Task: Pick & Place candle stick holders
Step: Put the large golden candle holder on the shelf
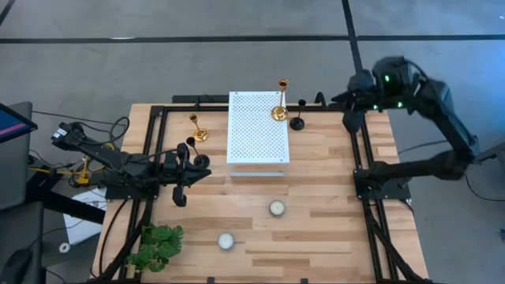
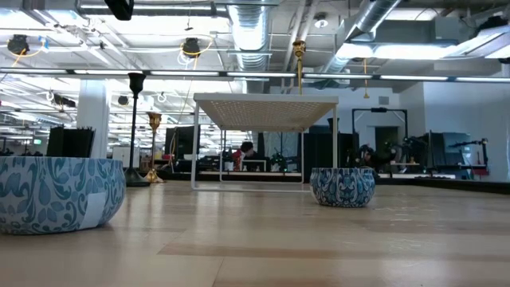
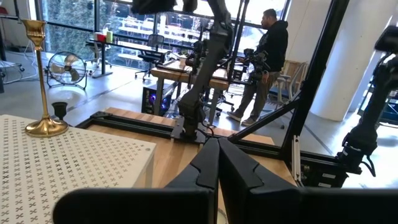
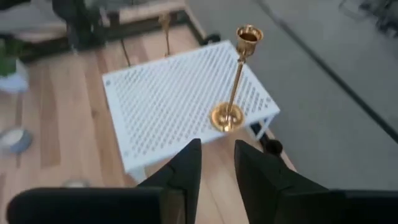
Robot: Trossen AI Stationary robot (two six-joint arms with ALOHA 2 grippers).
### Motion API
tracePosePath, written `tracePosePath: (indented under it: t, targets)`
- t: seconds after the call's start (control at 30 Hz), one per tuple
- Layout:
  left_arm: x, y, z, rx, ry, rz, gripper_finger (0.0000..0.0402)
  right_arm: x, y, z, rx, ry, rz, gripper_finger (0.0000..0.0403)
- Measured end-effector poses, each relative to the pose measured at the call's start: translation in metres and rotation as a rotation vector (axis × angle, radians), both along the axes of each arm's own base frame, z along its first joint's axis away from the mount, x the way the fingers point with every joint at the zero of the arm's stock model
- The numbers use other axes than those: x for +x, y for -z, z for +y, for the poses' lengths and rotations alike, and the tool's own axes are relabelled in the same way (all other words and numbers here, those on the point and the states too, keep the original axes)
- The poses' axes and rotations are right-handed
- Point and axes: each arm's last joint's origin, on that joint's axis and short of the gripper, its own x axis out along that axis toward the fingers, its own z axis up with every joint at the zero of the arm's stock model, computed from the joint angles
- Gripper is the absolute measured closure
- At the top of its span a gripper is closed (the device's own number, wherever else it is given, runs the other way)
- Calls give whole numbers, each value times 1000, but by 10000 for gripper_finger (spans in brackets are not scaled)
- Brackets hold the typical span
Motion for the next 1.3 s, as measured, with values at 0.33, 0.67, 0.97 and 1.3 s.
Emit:
tracePosePath:
  t: [0.33, 0.67, 0.97, 1.3]
  targets:
    - [0, 0, 0, 0, 0, 0, 396, 11, 108, -6, -6, 54, -287, 319]
    - [0, 0, 0, 0, 0, 0, 396, 39, 184, -15, -51, 19, -472, 319]
    - [0, 0, 0, 0, -1, 0, 396, 65, 213, -35, -96, 46, -460, 305]
    - [0, 0, 0, 0, -1, 0, 396, 85, 222, -50, -83, 156, -595, 186]
